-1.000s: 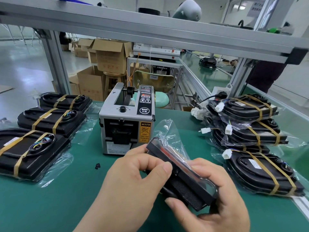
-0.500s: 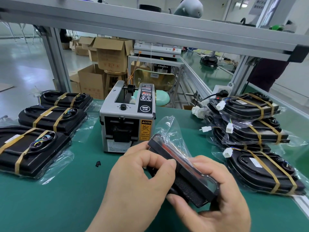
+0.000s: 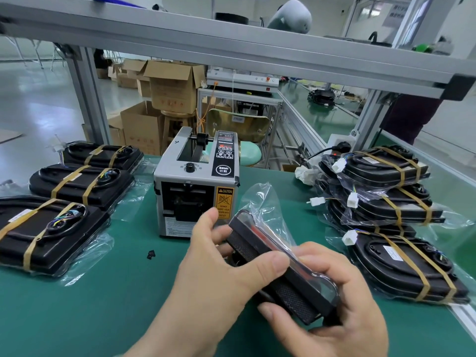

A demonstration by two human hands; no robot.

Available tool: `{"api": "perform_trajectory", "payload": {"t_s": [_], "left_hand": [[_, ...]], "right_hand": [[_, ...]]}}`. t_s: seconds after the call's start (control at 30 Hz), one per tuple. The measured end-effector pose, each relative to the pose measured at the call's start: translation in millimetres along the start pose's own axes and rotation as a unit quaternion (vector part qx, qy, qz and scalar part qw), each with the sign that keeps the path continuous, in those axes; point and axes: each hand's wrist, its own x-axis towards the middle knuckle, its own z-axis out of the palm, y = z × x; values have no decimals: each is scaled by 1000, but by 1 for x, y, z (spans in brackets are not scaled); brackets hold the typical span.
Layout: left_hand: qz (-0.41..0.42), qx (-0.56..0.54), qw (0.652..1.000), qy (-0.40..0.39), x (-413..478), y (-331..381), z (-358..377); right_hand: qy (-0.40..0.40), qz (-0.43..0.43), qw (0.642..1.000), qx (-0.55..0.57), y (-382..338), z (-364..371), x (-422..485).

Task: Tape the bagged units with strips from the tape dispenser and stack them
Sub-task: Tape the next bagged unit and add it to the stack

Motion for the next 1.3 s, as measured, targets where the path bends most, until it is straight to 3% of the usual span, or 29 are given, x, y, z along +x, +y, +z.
{"api": "perform_trajectory", "payload": {"t_s": [0.07, 0.17, 0.23, 0.33, 0.4, 0.5, 0.6, 0.73, 0.8, 0.9, 0.97, 1.13, 1.3], "left_hand": [[-29, -108, 987, -111, 3, -1, -3], [-41, -144, 979, -138, 7, -3, -7], [-12, -107, 986, -129, 9, -6, -8], [98, 49, 992, -69, 8, -2, -11], [218, 225, 950, 9, 9, 8, -19], [371, 385, 843, -60, 16, 28, -33], [366, 373, 838, -155, 19, 38, -39], [391, 395, 811, -186, 21, 30, -44], [369, 377, 831, -177, 23, 21, -50], [316, 337, 877, -133, 25, 6, -61], [279, 299, 906, -110, 24, -3, -66], [170, 196, 962, -81, 30, -15, -72], [154, 166, 970, -85, 26, 1, -62]], "right_hand": [[-4, 5, 1000, 11, 0, -1, -1], [-3, 14, 1000, 27, 1, 0, 0], [-1, 15, 1000, 21, 0, 0, 1], [-7, 29, 999, 16, -3, -2, 3], [-31, 40, 999, 15, -7, -6, 8], [-100, 75, 992, 10, -15, -13, 20], [-185, 127, 973, 45, -20, -21, 33], [-284, 163, 944, 50, -21, -25, 50], [-320, 167, 933, 16, -17, -29, 56], [-387, 135, 901, -139, -4, -38, 62], [-428, 163, 877, -147, 1, -38, 66], [-403, 140, 888, -172, 2, -26, 60], [-420, 101, 869, -241, -3, -21, 56]]}}
